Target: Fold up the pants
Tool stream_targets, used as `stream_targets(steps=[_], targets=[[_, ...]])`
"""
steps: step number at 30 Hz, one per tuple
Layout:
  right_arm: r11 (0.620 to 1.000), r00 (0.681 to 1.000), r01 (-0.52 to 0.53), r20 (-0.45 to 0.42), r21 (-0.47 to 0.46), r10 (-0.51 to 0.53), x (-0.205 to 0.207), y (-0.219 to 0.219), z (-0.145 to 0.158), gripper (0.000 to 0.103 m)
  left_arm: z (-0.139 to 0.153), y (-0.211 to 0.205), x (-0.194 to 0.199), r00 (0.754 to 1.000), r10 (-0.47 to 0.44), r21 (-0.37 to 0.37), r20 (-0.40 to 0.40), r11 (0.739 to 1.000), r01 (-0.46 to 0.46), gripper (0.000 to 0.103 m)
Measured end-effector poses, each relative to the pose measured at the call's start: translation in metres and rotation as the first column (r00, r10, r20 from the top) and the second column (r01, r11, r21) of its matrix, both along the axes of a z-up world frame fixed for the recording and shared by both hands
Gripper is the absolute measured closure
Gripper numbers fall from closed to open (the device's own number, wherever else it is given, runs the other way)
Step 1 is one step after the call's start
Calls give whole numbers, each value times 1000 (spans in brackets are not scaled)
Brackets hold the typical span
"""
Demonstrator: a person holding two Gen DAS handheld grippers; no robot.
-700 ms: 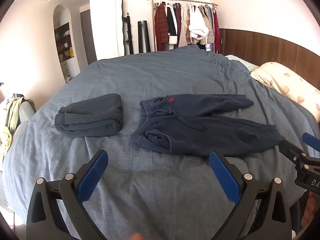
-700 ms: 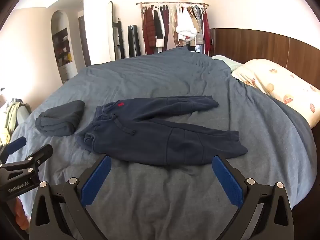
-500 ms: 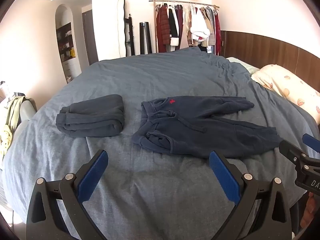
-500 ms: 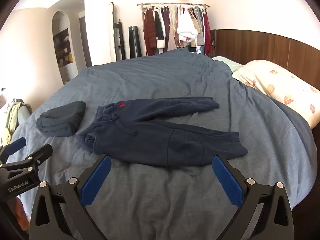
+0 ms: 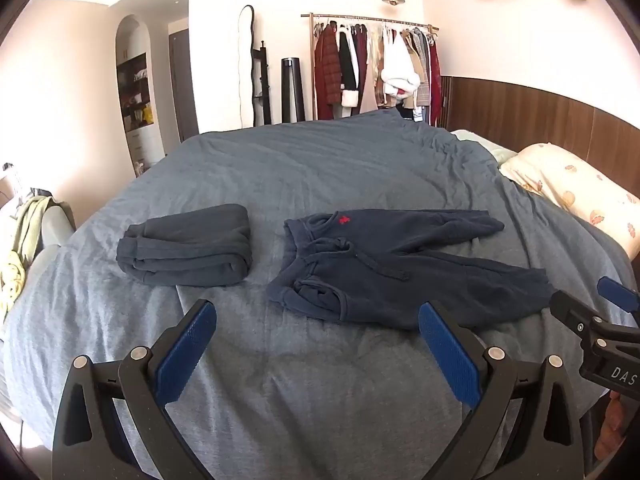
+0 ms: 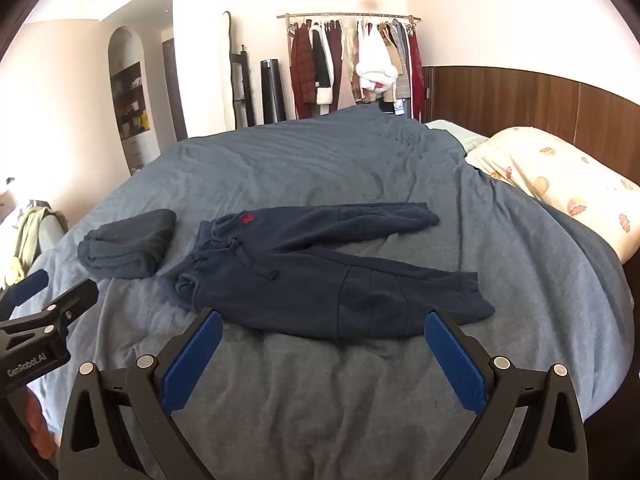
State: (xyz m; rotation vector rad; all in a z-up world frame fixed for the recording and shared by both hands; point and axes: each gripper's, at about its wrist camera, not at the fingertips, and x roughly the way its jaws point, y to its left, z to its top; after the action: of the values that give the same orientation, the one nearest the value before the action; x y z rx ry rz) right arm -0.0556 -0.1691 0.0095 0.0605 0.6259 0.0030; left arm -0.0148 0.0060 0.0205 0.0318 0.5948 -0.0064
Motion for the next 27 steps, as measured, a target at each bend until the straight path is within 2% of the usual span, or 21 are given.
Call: stream_targets(steps=[27], targets=[[1000, 1000, -8, 9, -2, 8, 0, 1, 3, 1, 6, 0, -4, 1000, 0, 7, 26, 1000, 0, 0]])
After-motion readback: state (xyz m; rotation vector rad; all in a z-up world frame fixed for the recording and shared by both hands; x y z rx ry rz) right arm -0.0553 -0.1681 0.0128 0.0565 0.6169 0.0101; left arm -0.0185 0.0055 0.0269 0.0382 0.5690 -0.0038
